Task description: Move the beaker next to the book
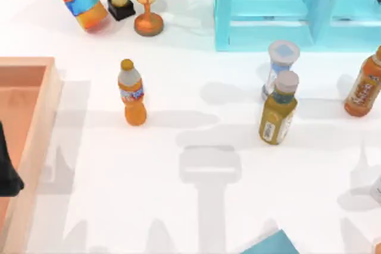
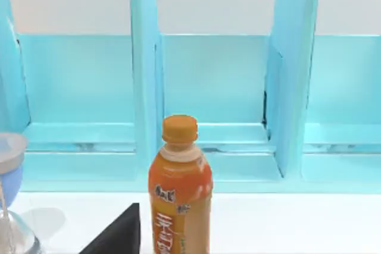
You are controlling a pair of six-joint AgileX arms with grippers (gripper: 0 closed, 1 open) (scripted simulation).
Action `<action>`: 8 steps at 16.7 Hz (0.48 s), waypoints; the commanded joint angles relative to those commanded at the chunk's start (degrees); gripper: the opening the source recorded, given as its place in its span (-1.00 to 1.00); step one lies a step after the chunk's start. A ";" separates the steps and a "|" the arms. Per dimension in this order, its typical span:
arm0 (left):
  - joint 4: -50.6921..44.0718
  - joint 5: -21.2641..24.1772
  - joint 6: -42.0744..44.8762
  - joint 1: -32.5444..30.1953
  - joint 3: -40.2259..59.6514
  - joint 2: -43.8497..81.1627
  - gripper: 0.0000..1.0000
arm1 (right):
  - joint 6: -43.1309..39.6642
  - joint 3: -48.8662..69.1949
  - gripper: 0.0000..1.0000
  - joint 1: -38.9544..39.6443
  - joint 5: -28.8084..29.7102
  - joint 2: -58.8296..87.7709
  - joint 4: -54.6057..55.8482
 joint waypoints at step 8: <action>0.00 0.00 0.00 0.00 0.00 0.00 1.00 | -11.54 8.93 1.00 1.06 -1.95 12.07 -8.20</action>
